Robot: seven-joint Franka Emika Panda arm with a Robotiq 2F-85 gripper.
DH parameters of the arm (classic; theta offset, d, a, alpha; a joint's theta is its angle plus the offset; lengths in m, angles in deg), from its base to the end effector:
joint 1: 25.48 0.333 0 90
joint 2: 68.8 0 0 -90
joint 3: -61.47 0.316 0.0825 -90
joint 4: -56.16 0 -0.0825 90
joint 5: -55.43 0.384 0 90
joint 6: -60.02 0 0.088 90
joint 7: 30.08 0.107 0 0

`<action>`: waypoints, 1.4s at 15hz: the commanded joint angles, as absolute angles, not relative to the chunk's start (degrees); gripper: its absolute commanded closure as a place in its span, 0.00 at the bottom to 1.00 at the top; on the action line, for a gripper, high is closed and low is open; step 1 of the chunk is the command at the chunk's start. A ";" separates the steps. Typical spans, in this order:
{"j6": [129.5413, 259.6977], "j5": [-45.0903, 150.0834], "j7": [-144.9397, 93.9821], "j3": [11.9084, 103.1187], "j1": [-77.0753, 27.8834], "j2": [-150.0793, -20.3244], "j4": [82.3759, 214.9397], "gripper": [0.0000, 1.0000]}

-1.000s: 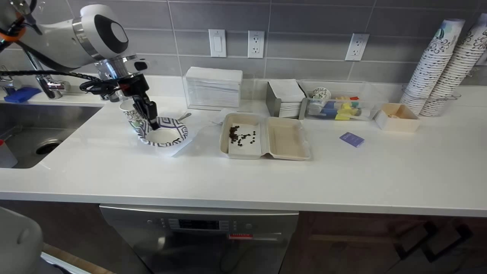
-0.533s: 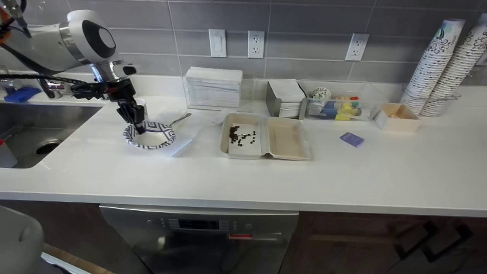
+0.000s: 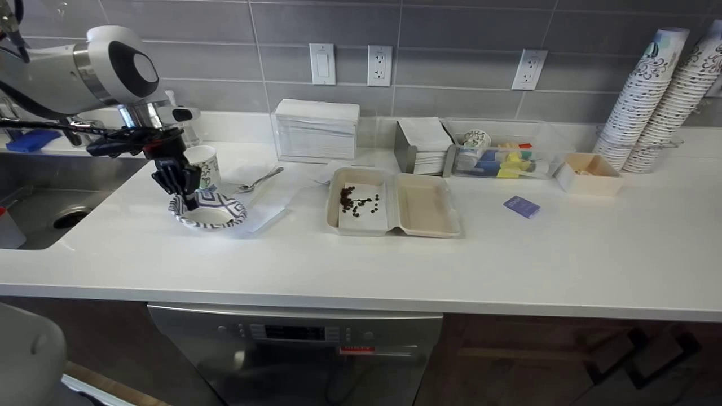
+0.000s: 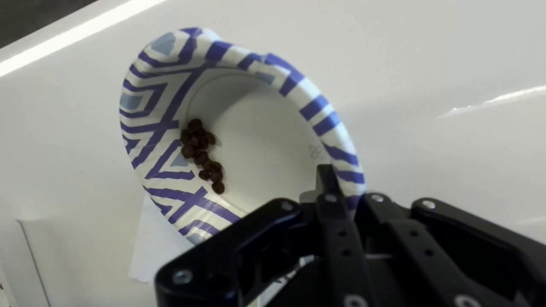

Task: Move the bowl slightly to the left

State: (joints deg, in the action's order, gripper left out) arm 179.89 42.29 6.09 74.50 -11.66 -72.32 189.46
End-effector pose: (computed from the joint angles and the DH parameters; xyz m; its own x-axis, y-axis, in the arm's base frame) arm 0.4319 0.2066 0.2933 0.9869 -0.0402 -0.1561 0.0070 -0.9569 0.2904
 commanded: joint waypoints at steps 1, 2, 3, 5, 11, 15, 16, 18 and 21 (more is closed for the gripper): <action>182.50 42.02 3.62 74.48 -11.26 -72.68 191.54 0.99; 182.79 41.72 3.27 74.50 -11.17 -72.85 191.73 0.99; 183.71 41.50 2.86 74.47 -11.12 -73.01 191.99 0.99; 185.95 40.82 2.12 74.37 -11.05 -73.34 192.65 0.99; 190.57 41.12 -0.83 74.43 -10.95 -72.89 193.88 0.56; 188.75 45.92 -6.09 75.12 -10.89 -70.17 192.85 0.28; 188.07 48.42 -8.18 75.39 -10.95 -69.07 192.64 0.19; 187.72 52.88 -11.91 75.58 -11.12 -66.68 192.37 0.04; 187.85 58.68 -16.73 74.91 -11.63 -61.69 192.38 0.00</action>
State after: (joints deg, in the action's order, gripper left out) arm 189.26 53.23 -11.98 75.35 -11.20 -67.18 191.55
